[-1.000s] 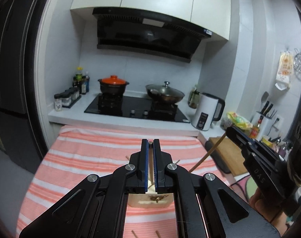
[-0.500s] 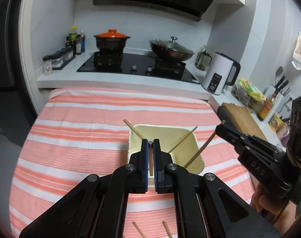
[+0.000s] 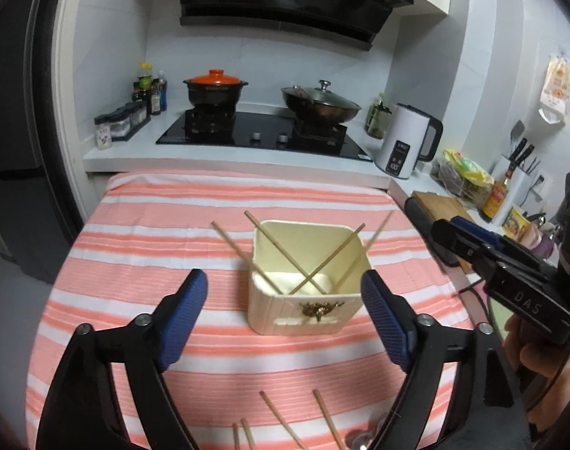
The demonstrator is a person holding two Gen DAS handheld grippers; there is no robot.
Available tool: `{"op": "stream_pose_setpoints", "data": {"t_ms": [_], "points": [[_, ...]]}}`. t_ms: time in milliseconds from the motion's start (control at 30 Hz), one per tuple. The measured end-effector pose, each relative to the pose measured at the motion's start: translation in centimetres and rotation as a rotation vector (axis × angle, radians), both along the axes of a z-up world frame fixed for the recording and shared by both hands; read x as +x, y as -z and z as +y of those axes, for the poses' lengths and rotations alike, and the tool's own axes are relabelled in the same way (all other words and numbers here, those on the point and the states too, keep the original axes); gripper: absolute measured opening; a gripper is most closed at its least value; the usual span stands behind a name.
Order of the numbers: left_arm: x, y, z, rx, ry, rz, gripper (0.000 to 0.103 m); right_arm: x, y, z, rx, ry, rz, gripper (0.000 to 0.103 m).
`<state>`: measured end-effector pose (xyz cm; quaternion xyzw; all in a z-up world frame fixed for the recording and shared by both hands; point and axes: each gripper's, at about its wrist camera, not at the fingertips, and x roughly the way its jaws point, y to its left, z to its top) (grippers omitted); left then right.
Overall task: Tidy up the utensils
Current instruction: 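Open both grippers and move both tools back over the remaining chopsticks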
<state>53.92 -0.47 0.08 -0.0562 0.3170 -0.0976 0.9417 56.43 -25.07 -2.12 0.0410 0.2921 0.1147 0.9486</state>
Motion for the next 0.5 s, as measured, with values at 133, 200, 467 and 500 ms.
{"op": "stream_pose_setpoints", "data": {"t_ms": [133, 200, 467, 500], "points": [[-5.5, 1.7, 0.5, 0.057, 0.015, -0.023, 0.095, -5.5, -0.5, -0.3, -0.032, -0.023, -0.051, 0.053], [-8.1, 3.1, 0.3, 0.086, 0.037, -0.012, 0.095, -8.4, -0.1, -0.4, -0.051, -0.024, -0.068, 0.056], [-18.4, 11.1, 0.3, 0.090, 0.062, 0.111, 0.095, -20.1, 4.8, -0.8, -0.103, 0.011, -0.068, 0.057], [-19.5, 12.1, 0.3, 0.083, 0.077, 0.134, 0.094, -21.4, 5.7, -0.9, -0.097, 0.017, -0.054, 0.057]]}}
